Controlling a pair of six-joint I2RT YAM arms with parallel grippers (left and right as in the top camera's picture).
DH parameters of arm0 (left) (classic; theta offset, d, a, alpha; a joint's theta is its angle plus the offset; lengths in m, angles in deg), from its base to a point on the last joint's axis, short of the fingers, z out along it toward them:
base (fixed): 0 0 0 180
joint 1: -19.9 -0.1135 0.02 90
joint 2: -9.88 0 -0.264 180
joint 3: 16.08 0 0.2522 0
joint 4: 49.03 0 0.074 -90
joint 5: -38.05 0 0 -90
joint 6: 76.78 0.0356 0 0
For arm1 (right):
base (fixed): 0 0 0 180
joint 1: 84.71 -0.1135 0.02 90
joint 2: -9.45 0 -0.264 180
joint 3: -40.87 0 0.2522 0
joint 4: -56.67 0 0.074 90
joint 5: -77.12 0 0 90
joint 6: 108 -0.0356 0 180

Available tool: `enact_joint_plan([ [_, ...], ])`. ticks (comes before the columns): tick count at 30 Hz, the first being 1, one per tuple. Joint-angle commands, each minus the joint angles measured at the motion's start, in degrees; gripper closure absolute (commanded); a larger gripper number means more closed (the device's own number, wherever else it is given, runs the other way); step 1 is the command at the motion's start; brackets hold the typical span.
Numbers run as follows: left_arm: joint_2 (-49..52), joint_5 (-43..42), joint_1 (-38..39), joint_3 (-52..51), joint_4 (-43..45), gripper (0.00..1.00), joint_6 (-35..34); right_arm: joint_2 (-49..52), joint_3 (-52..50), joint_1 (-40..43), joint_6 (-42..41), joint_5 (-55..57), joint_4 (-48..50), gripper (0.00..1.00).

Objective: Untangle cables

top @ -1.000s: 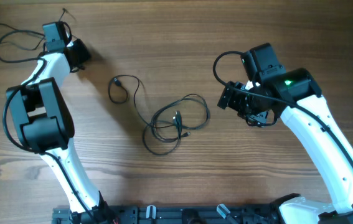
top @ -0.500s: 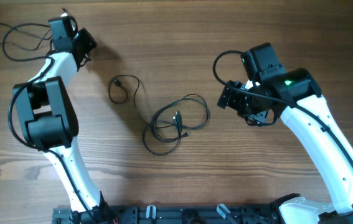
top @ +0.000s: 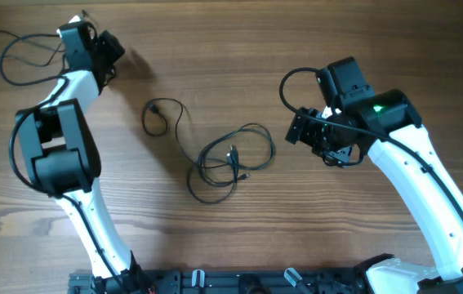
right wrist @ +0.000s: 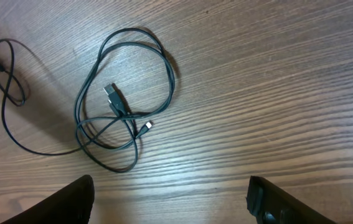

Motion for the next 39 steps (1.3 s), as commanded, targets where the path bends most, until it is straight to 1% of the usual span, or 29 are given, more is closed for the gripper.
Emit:
enact_joint_plan([
  [1, -2.34, 1.03, -0.35, 0.63, -4.70, 0.34, 3.15, 1.53, -0.17, -0.24, 1.16, 1.16, 0.09, 0.20],
  [5, -0.48, 1.01, 0.68, 0.63, -8.74, 0.36, 4.72, 2.89, -0.17, -0.24, 1.14, 0.90, -0.07, 0.20],
  [8, 1.09, 0.79, 1.84, 0.61, -9.18, 0.35, 5.86, 3.82, -0.17, -0.76, 1.18, 0.94, -0.55, 0.20],
  [9, 1.40, 0.79, 2.16, 0.61, -9.27, 0.37, 5.84, 4.04, -0.17, -1.07, 1.16, 0.92, -0.57, 0.20],
  [10, 1.81, 0.79, 2.54, 0.61, -9.25, 0.42, 5.84, 4.24, -0.17, -1.40, 1.16, 0.94, -0.55, 0.20],
  [11, 2.05, 0.79, 2.86, 0.61, -9.20, 0.56, 5.68, 4.46, -0.17, -1.73, 1.14, 0.92, -0.52, 0.20],
  [12, 2.56, 0.79, 3.28, 0.61, -8.96, 0.67, 5.66, 4.61, -0.17, -2.05, 1.11, 0.94, -0.52, 0.20],
  [14, 3.41, 0.79, 4.13, 0.61, -7.89, 0.83, 5.66, 4.92, -0.17, -2.58, 1.14, 0.94, -0.50, 0.20],
  [16, 4.26, 0.79, 4.76, 0.61, -5.81, 0.93, 4.83, 5.16, -0.17, -3.06, 1.16, 0.94, -0.50, 0.20],
  [17, 4.63, 0.79, 4.79, 0.61, -4.46, 0.96, 3.89, 5.33, -0.17, -3.21, 1.14, 0.94, -0.52, 0.20],
  [23, 4.50, 0.81, 4.26, 1.42, 7.80, 0.96, 1.20, 5.64, -0.17, -3.63, 1.16, 0.96, -0.98, 0.20],
  [26, 4.26, 0.79, 3.08, 5.40, 9.31, 0.96, -3.61, 5.64, -0.17, -3.61, 1.16, 0.96, -1.60, 0.20],
  [27, 4.24, 0.76, 2.51, 7.17, 9.20, 0.89, -4.94, 5.64, -0.17, -3.61, 1.18, 0.96, -1.66, 0.19],
  [28, 4.15, 0.76, 1.97, 8.90, 8.57, 0.54, -6.03, 5.64, -0.17, -3.61, 1.16, 0.96, -1.70, 0.19],
  [30, 4.13, 0.59, 0.94, 12.15, 5.86, 0.07, -6.40, 5.64, -0.17, -3.61, 1.18, 1.01, -1.79, 0.19],
  [31, 4.13, 0.61, 0.57, 13.11, 4.22, 0.00, -6.38, 5.64, -0.17, -3.61, 1.16, 1.03, -1.75, 0.19],
  [39, 4.15, 4.33, -3.93, 13.51, -6.99, 0.00, -6.14, 5.64, -0.17, -3.61, 1.20, 1.62, -1.14, 0.19],
])
